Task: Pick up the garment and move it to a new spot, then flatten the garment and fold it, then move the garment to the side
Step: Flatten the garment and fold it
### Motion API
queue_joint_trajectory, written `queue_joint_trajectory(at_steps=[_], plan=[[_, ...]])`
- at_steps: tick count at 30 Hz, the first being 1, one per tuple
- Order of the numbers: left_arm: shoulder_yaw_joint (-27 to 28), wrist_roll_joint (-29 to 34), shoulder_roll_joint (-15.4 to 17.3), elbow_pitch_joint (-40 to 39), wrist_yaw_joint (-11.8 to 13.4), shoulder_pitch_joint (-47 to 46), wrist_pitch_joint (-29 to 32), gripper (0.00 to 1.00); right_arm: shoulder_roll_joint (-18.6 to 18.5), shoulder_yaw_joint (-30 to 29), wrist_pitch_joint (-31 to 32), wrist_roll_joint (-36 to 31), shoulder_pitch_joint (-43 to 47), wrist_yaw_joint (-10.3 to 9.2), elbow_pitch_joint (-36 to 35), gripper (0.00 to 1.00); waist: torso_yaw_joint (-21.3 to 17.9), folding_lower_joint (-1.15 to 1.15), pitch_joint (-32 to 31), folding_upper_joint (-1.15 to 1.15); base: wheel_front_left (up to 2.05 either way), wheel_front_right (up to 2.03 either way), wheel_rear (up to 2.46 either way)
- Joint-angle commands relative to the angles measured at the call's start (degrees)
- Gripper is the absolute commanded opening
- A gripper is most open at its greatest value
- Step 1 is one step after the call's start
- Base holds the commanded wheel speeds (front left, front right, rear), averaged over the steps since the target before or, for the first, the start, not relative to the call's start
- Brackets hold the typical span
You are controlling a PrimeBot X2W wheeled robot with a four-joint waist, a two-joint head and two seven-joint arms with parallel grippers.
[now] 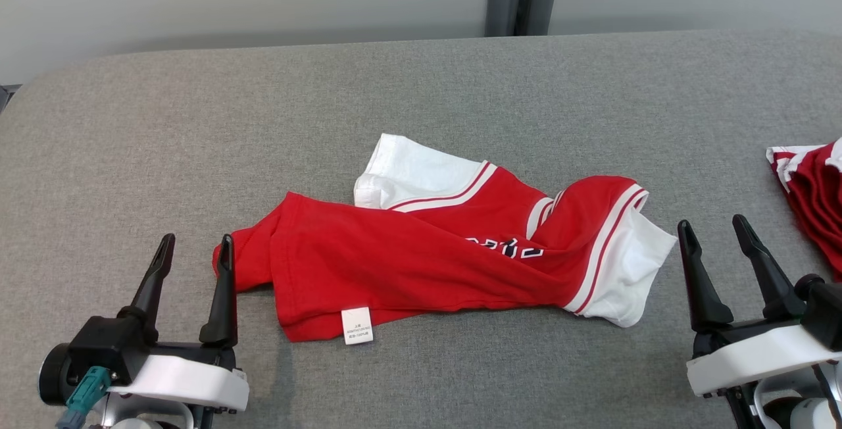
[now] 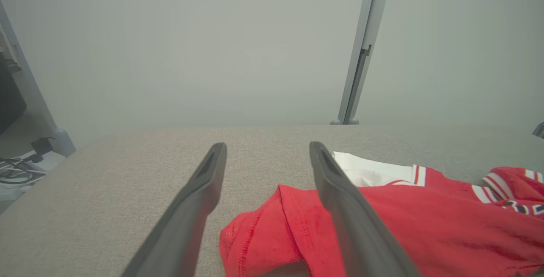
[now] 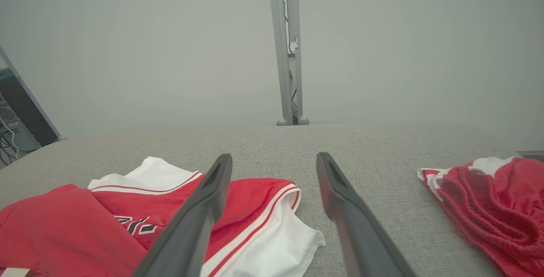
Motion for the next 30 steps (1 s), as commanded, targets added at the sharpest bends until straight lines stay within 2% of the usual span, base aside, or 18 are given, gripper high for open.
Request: queue_joint_trajectory(at_steps=[1,6,15,22,23,24,25,30], plan=[[-0.1,0.6,0.5,-0.3,0.3,0.2,0.2,1.0,-0.1,-0.1,0.0,0.1,0.1,0.0,-0.2,1.0,0.0,0.0,0.0,0.0,0.0,0.0,0.0],[-2.1,0.7,1.2,-0.1,-0.7,-0.5,3.5,1.0,-0.2,-0.4,0.4,0.0,0.8,0.0,-0.5,1.0,0.3,0.0,0.5,0.0,0.0,0.0,0.0],[-6.3,-4.7,0.3,5.4,-5.1,-0.9,13.9,1.0,0.3,-0.4,0.4,0.3,0.8,0.0,-1.1,1.0,-1.2,0.0,3.6,0.0,0.0,0.0,0.0],[-6.5,-7.7,0.2,6.8,-6.8,-1.0,16.4,1.0,0.6,-1.1,-0.1,0.7,0.3,0.0,0.0,1.0,-1.9,0.0,5.3,0.0,0.0,0.0,0.0],[-6.3,-7.6,0.3,6.5,-6.8,-1.2,15.9,0.71,0.6,-1.3,0.4,0.8,0.4,0.0,0.3,1.0,-1.9,0.0,5.5,0.0,0.0,0.0,0.0],[-6.2,-7.6,0.4,6.3,-6.9,-1.3,15.6,0.19,0.6,-1.7,1.0,0.8,0.4,0.0,1.1,1.0,-1.9,0.0,5.7,0.0,0.0,0.0,0.0],[-6.4,-7.8,0.5,6.4,-7.0,-1.3,16.0,0.0,0.3,-2.1,1.5,0.4,0.2,0.0,1.7,1.0,-1.9,0.0,5.9,0.0,0.0,0.0,0.0],[-6.3,-7.4,0.6,5.9,-7.2,-2.5,15.1,0.0,-0.9,-2.8,2.2,0.4,-2.7,0.0,7.0,1.0,-1.0,0.0,7.2,0.0,0.0,0.0,0.0]])
